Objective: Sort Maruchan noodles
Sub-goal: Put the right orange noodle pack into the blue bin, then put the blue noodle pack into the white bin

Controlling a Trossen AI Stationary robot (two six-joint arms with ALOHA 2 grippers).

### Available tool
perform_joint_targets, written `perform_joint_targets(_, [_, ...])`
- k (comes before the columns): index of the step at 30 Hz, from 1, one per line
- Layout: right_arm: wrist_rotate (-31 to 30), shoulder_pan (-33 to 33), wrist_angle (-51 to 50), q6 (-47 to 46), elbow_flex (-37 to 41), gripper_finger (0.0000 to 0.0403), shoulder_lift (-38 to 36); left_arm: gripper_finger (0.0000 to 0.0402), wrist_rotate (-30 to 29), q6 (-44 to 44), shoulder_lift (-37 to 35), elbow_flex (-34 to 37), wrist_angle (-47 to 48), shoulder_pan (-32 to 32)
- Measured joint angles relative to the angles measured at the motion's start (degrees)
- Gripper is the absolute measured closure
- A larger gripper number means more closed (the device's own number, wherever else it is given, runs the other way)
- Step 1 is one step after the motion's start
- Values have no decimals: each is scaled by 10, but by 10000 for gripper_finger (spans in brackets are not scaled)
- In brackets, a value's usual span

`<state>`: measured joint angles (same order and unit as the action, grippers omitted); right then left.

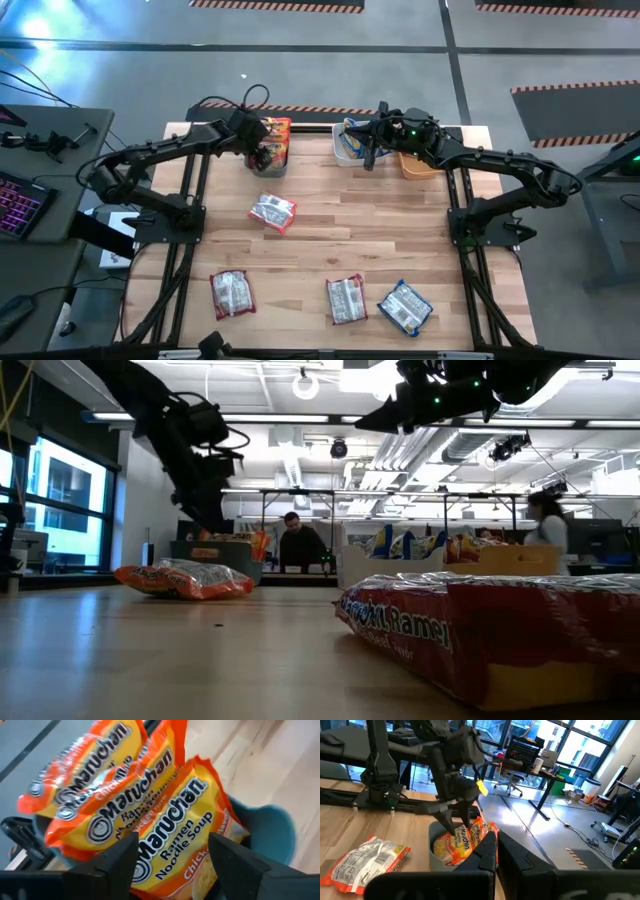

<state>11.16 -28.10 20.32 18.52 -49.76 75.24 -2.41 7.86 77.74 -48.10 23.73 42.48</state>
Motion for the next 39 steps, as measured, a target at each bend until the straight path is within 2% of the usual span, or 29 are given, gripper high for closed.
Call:
perform_joint_targets(8, [13, 0, 0, 0, 0, 402, 0, 157, -28, 50, 34, 0, -56, 0])
perform_joint_targets(22, [13, 0, -4, 0, 0, 402, 0, 187, -12, 63, 40, 0, -60, 4])
perform_joint_targets(26, [13, 0, -14, 0, 0, 402, 0, 194, -40, 83, 24, 0, -57, -15])
perform_joint_targets(30, [1, 2, -88, 2, -1, 402, -7, 222, -43, 78, -5, 0, -64, -59])
perform_joint_targets(33, [-60, 24, -172, 7, -1, 402, -19, 253, -43, 68, -22, 4, -85, -100])
perform_joint_targets(36, [-108, 62, -265, 7, -1, 403, -34, 286, -33, 58, -35, 37, -177, -140])
perform_joint_targets(39, [-118, 100, -352, -41, -1, 403, -45, 318, 2, 30, -35, 86, -299, -173])
